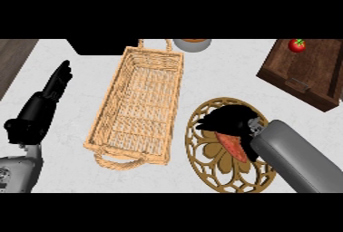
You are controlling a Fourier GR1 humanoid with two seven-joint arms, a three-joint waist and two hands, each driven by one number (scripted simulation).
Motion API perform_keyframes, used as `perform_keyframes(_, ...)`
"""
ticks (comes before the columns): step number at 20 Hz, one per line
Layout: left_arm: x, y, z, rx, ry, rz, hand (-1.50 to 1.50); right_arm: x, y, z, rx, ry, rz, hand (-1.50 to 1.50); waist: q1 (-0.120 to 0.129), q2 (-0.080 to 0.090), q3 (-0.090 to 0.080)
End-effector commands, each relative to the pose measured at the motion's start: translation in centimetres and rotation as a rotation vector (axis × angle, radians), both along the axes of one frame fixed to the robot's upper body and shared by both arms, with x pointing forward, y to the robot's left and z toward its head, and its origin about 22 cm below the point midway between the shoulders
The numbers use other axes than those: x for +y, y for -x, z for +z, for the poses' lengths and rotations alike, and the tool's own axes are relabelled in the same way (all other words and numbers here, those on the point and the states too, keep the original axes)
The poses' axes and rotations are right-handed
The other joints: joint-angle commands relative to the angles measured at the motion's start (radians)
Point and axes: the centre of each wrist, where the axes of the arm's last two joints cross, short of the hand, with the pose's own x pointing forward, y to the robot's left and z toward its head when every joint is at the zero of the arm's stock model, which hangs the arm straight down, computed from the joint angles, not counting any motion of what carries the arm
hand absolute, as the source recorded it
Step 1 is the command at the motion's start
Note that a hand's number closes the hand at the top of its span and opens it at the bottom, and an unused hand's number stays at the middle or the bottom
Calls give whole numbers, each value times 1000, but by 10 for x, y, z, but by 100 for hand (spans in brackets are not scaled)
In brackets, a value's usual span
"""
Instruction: Pick the sweet potato from the placemat and place it in the basket
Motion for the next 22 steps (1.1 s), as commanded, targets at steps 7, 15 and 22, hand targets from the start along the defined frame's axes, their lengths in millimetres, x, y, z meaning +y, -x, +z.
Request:
perform_keyframes(7,15,6,-1,-3,-17,1,0,-28,0,-21,25,14,3,-150,0,0,0)
perform_keyframes(15,-8,-5,-20,-1,-4,-2,0,-38,-7,-38,3,19,-40,-150,-3,1,0)
perform_keyframes(22,-5,-6,-2,1,4,-5,0,-15,-5,-60,71,15,-71,150,0,0,0)
